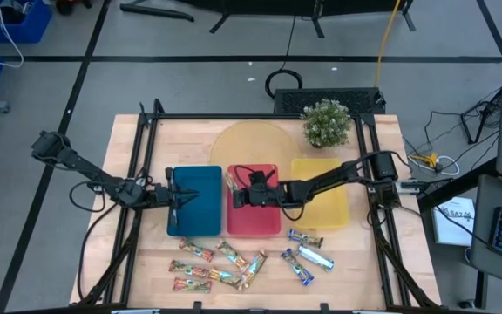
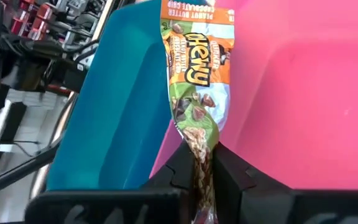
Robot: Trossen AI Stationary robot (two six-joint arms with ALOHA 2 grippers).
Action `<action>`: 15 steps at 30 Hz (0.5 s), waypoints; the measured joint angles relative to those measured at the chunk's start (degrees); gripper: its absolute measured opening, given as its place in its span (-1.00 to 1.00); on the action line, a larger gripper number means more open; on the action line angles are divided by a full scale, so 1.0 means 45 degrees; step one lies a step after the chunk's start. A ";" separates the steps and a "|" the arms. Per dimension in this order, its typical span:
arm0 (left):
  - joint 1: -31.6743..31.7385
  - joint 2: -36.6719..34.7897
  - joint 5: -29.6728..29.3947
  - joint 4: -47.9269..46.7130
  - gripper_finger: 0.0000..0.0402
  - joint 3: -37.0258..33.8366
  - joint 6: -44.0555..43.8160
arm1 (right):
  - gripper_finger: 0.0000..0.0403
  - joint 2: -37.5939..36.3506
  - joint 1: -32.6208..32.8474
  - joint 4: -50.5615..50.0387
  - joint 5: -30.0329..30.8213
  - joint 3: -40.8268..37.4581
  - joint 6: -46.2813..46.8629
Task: Pick and place Granola Bars by type
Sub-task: Put the orange granola bar into the red bin
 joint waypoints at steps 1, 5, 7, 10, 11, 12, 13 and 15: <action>0.0000 0.0000 0.0013 0.0000 -0.76 0.0000 -0.0018 | -0.89 0.0000 0.0025 -0.0031 -0.0197 0.0000 0.0418; -0.0010 0.0000 0.0014 -0.0005 -0.76 0.0000 -0.0122 | -0.90 -0.0292 0.0168 -0.0805 -0.0926 -0.0005 0.1350; -0.0010 0.0000 0.0022 -0.0005 -0.76 0.0000 -0.0186 | -0.90 -0.0824 0.0220 -0.1844 -0.0884 -0.0005 0.1302; -0.0005 0.0000 0.0022 0.0000 -0.76 0.0000 -0.0140 | -0.90 -0.1751 0.0243 -0.3609 -0.0392 0.0006 0.0842; -0.0009 0.0000 0.0022 0.0049 -0.76 -0.0001 -0.0027 | -0.90 -0.2056 0.0239 -0.4276 -0.0257 0.0017 0.0624; -0.0005 0.0000 0.0022 0.0110 -0.76 0.0000 0.0076 | -0.90 -0.2349 0.0209 -0.5029 -0.0253 0.0082 0.0480; -0.0005 0.0000 0.0021 0.0177 -0.76 -0.0002 0.0155 | -0.90 -0.2584 0.0158 -0.5879 -0.0238 0.0218 0.0425; -0.0005 0.0000 0.0017 0.0482 -0.76 -0.0005 0.0412 | -0.90 -0.2866 0.0107 -0.7636 -0.0266 0.0664 0.0180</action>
